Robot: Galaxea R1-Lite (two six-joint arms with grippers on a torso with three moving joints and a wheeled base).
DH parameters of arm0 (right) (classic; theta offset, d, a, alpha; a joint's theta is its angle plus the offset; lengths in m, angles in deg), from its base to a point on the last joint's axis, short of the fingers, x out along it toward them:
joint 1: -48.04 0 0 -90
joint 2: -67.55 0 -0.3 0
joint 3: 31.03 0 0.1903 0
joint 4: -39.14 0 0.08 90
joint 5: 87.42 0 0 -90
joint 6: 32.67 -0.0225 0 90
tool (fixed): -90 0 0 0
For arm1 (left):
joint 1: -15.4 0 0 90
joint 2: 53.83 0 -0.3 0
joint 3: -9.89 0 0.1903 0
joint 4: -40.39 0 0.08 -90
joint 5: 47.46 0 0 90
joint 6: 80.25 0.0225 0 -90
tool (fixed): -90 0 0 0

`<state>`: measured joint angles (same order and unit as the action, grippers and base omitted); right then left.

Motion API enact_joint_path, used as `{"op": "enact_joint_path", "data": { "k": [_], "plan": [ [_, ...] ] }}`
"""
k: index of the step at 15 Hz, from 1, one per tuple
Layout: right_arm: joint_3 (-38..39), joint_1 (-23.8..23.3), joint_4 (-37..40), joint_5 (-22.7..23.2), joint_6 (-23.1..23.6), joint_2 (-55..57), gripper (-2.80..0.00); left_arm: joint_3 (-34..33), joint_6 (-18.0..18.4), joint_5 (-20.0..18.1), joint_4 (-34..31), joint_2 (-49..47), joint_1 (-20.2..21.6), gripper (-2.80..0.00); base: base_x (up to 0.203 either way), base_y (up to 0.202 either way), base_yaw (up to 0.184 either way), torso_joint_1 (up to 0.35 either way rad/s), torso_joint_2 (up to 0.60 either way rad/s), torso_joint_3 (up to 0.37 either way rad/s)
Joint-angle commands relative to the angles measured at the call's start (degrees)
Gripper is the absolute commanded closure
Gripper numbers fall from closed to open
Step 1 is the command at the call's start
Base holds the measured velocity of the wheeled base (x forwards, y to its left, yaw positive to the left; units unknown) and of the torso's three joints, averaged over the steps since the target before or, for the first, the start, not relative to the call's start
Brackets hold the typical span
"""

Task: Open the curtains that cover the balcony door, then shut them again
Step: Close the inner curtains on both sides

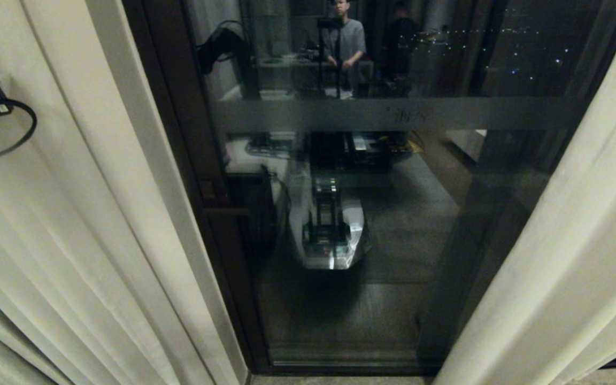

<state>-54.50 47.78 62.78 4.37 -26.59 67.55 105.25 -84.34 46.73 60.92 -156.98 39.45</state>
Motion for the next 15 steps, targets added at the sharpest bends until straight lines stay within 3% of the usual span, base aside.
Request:
{"op": "enact_joint_path", "data": {
  "k": [1, 9, 12, 15],
  "plan": [
    [0.0, 0.0, 0.0, 0.1, 0.1, 0.1, 0.0, 0.1, 0.0, 0.0, 0.3, -0.1, 0.0, 0.0, 0.0, 0.0, 0.0, 0.0, 0.0, 0.0],
    [0.0, 0.0, 0.0, 0.1, 0.1, 0.1, 0.0, 0.0, -0.1, 0.0, 0.3, 0.8, -0.1, 0.0, 0.0, 0.0, 0.0, 0.0, 0.0, 0.0],
    [0.0, 0.0, 0.0, 0.1, 0.1, 0.1, 0.0, -0.6, -1.1, -3.3, 0.2, 2.1, 0.0, 0.0, 0.0, 0.0, 0.0, 0.0, 0.0, 0.0],
    [0.0, 0.0, 0.0, 0.1, 0.1, 0.1, 0.0, -1.9, -1.4, -3.7, 0.2, 3.8, 0.0, 0.0, 0.0, 0.0, 0.0, 0.0, 0.0, 0.0]
  ]
}}
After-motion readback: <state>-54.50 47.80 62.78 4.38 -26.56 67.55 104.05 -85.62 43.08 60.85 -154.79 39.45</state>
